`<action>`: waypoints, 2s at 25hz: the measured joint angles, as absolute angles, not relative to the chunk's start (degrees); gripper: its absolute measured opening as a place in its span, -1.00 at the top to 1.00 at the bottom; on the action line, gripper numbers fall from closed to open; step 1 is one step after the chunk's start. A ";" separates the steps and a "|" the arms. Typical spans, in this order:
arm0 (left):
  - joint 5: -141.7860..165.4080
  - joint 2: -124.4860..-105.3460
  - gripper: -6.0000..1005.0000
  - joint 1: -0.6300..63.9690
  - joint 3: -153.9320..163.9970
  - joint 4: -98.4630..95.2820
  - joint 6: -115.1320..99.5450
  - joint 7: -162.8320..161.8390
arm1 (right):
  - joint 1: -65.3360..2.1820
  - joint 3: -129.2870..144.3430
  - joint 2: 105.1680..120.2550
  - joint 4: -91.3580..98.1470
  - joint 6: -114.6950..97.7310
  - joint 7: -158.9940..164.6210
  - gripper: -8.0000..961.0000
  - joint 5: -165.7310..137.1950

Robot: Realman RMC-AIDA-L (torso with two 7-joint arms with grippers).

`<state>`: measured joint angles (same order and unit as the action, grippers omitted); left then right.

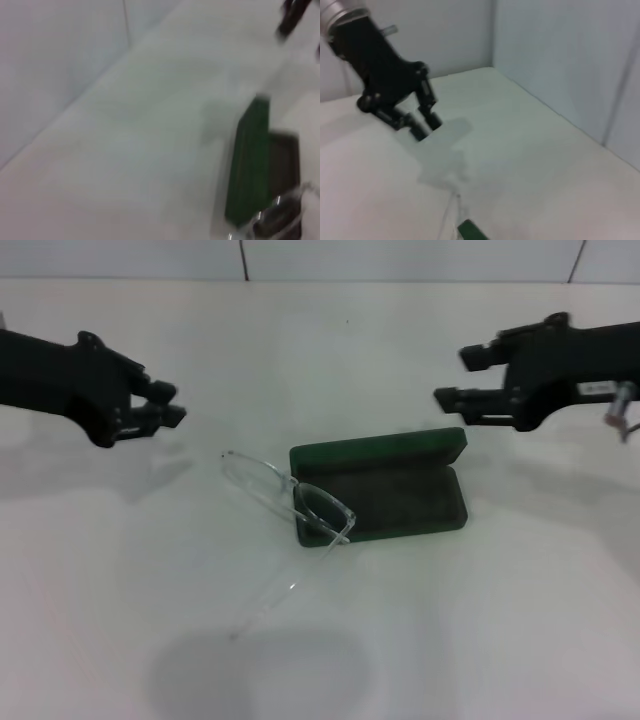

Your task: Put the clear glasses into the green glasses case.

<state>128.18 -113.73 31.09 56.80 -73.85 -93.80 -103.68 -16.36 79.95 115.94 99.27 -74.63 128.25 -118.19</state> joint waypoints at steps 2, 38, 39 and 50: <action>133.93 -114.42 0.67 32.77 58.34 -74.83 -93.85 -104.75 | -14.46 77.30 115.96 99.32 -74.76 128.44 -0.06 -116.28; 151.89 -119.41 -0.10 48.89 74.54 -63.47 -88.04 -104.31 | -10.23 63.13 115.57 83.42 -78.93 116.00 -0.05 -98.88; 152.77 -119.33 -0.10 48.90 74.88 -63.53 -88.82 -104.31 | -10.27 63.04 115.56 83.16 -78.97 115.87 -0.05 -98.64; 154.11 -119.49 -0.10 49.10 75.25 -63.71 -89.39 -103.12 | -11.51 60.95 115.51 79.58 -80.43 114.11 -0.04 -95.82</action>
<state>154.11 -119.49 49.10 75.25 -63.71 -89.39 -103.12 -11.51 60.95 115.51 79.58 -80.43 114.11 -95.82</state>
